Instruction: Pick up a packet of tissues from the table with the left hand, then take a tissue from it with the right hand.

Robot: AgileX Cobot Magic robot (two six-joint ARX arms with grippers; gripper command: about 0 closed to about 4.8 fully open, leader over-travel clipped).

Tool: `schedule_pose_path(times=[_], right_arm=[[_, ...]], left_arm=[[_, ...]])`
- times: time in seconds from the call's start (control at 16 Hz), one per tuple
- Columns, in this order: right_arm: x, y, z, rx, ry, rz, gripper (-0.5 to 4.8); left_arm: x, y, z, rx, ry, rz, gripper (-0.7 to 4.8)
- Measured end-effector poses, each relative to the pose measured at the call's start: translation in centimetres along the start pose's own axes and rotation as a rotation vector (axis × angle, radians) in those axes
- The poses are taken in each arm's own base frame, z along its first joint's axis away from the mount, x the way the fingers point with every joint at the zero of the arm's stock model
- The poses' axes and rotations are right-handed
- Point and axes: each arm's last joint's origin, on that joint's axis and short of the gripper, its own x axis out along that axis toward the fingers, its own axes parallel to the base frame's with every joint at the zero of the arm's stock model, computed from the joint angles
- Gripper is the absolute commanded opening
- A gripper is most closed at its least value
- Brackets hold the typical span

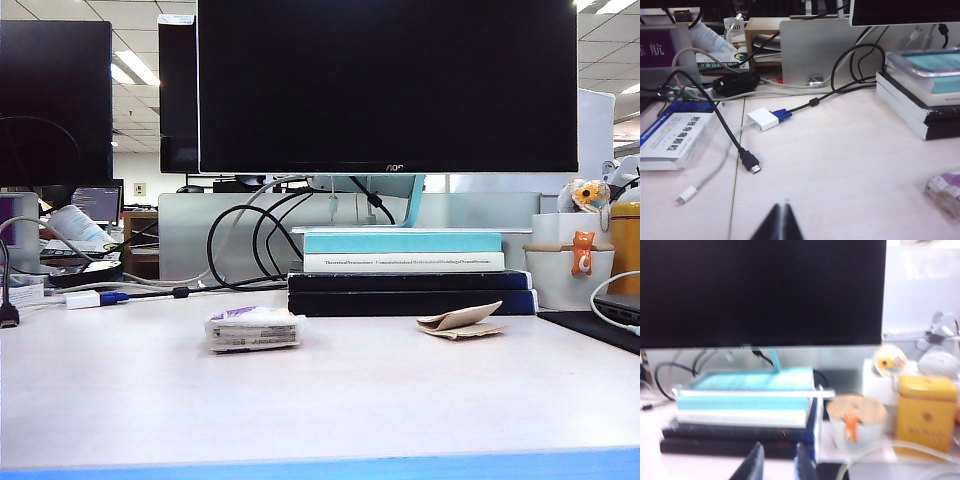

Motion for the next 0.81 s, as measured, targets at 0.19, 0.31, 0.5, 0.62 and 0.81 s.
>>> schedule_pose_path(times=[0.19, 0.31, 0.5, 0.62, 0.81], right_arm=[[-0.6, -0.3, -2.1, 0.011, 0.213, -0.105, 0.60], [-0.7, -0.3, -2.6, 0.083, 0.258, -0.113, 0.60], [-0.8, -0.1, -2.8, 0.127, 0.290, -0.033, 0.48], [-0.8, 0.1, -3.1, 0.149, 0.325, 0.037, 0.51], [-0.9, 0.4, -3.2, 0.178, 0.353, 0.142, 0.53]], left_arm=[[0.0, 0.0, -0.1, 0.006, 0.007, -0.001, 0.15], [0.0, 0.0, -0.1, 0.007, 0.003, -0.002, 0.23], [0.0, 0.0, 0.0, 0.012, -0.001, -0.005, 0.22], [0.0, 0.0, 0.0, 0.026, 0.000, -0.005, 0.22], [0.0, 0.0, -0.1, 0.025, 0.007, -0.005, 0.22]])
